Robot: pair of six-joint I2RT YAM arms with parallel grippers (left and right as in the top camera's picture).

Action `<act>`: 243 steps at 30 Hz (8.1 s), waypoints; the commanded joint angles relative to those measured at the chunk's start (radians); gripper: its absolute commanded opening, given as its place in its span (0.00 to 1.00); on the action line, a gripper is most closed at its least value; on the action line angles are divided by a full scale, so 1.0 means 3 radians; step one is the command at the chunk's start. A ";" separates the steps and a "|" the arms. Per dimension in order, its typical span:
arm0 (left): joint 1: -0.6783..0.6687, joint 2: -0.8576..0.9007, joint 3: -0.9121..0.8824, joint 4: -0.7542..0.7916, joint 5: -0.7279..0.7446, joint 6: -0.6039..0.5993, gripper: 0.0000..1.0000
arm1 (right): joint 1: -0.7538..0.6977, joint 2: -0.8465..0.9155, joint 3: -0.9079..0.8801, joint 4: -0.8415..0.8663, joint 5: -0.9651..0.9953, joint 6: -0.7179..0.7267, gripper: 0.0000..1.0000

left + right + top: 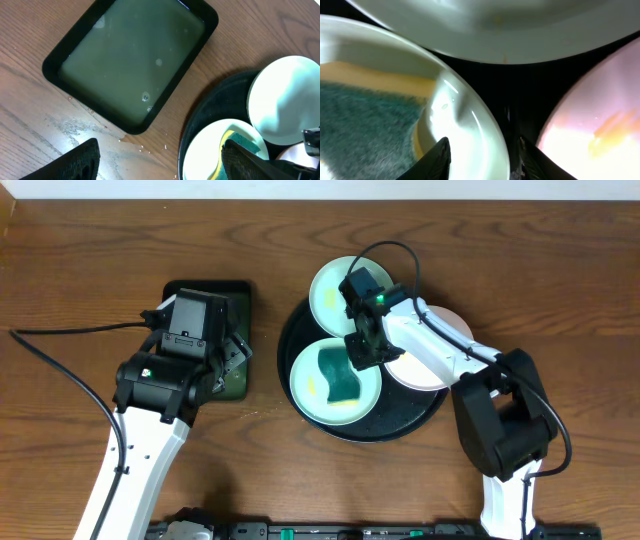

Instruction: Clean dirty plates on tray and stack at the side

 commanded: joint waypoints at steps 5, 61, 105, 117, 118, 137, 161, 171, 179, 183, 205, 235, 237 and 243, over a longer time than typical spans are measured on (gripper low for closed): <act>0.0008 0.0027 -0.0015 0.0038 0.0262 0.0181 0.79 | 0.0024 0.0187 0.0046 0.0010 -0.0017 -0.0005 0.23; -0.0732 0.1974 -0.0056 0.1096 0.1279 0.1062 0.64 | -0.0057 0.0186 0.0056 0.0114 -0.0637 -0.0418 0.01; -0.0900 0.2148 -0.0345 0.1544 0.1212 0.1024 0.39 | -0.0072 0.0186 0.0056 0.0066 -0.0637 -0.0418 0.01; -0.0900 0.2154 -0.0346 0.1461 0.0716 0.0933 0.08 | -0.0083 0.0186 0.0056 0.0053 -0.0614 -0.0420 0.01; -0.0900 0.2157 -0.0348 0.1410 0.0512 0.0903 0.08 | -0.0083 0.0186 0.0056 0.0051 -0.0614 -0.0420 0.01; -0.0593 0.1784 -0.0347 0.1186 -0.0693 0.0627 0.07 | -0.0094 0.0186 0.0055 -0.0061 -0.0500 -0.0520 0.01; -0.0581 0.1754 -0.0816 0.1615 0.1298 0.0662 0.07 | -0.0102 0.0186 0.0055 0.0020 -0.0500 -0.0518 0.01; -0.0580 0.1667 -0.0851 0.1368 -0.0085 0.0476 0.07 | -0.0127 0.0186 0.0055 0.0015 -0.0500 -0.0518 0.01; -0.0580 0.1063 -0.0848 0.1356 -0.0609 0.0476 0.07 | -0.0120 0.0186 0.0055 0.0018 -0.0429 -0.0524 0.01; -0.0579 0.0722 -0.0848 0.1354 -0.0603 0.0476 0.07 | -0.0099 0.0168 0.0056 0.0039 -0.0443 -0.0520 0.01; 0.0973 -0.0047 -0.0848 0.1282 0.0570 0.0956 0.07 | 0.0470 -0.0902 0.0374 0.0198 0.2153 -0.1256 0.01; 0.1146 -0.0046 -0.0849 0.1141 0.0571 0.1069 0.07 | 0.1138 -0.1011 0.0352 0.0692 0.2833 -0.2382 0.01; 0.1146 -0.0046 -0.0849 0.1139 0.0572 0.1069 0.08 | 0.1076 -0.1011 0.0352 0.0874 0.2906 -0.2234 0.01; 0.1146 -0.0047 -0.0849 0.1128 0.0571 0.1071 0.08 | 0.0773 -0.1011 0.0351 0.0488 0.1492 -0.2466 0.01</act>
